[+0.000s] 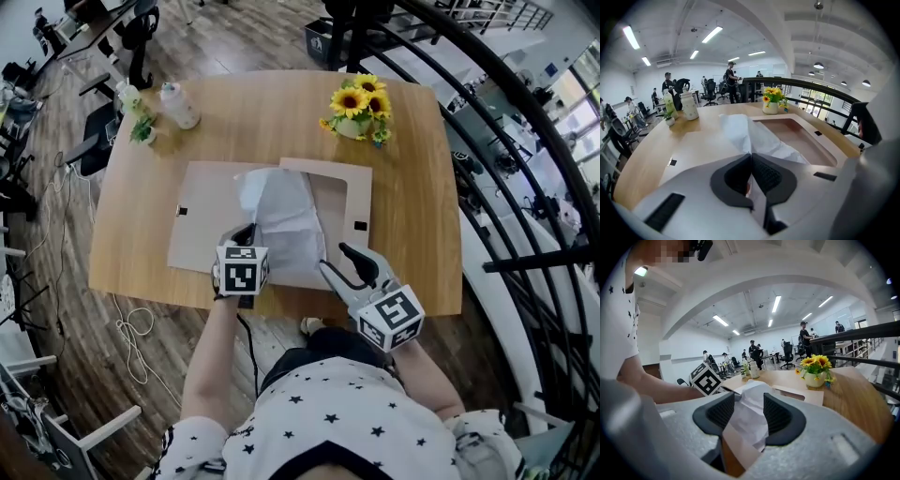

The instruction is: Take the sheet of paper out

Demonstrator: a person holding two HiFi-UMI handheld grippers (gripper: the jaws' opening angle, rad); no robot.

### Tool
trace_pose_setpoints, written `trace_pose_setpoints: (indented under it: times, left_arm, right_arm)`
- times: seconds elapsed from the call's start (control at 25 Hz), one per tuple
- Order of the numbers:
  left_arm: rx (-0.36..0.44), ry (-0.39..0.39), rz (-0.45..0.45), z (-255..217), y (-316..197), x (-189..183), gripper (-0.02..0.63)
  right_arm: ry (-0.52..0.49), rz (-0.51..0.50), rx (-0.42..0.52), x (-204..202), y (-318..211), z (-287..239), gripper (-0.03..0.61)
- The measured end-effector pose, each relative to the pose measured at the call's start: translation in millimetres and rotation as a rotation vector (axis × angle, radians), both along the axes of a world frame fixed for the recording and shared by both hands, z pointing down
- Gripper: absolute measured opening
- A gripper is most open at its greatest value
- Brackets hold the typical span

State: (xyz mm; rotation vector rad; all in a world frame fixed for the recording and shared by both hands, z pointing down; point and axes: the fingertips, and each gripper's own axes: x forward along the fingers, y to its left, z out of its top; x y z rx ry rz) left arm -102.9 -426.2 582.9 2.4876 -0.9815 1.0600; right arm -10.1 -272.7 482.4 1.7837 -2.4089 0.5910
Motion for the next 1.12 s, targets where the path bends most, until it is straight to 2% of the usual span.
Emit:
trace_pose_setpoints:
  times: [0.28,0.8,1.12]
  left_arm:
    - [0.057,0.096,-0.026,-35,26,-7,0.006]
    - [0.105,0.246,-0.035,-85,106,-31,0.006]
    - [0.136,0.322,-0.050,-107,152,-39,0.006]
  right_arm:
    - [0.006,-0.008,0.012,-18,33,-4,0.179]
    - [0.032,0.033,0.074,-42,100,-21,0.179]
    - [0.073,0.055,0.113,-42,135,-32,0.179]
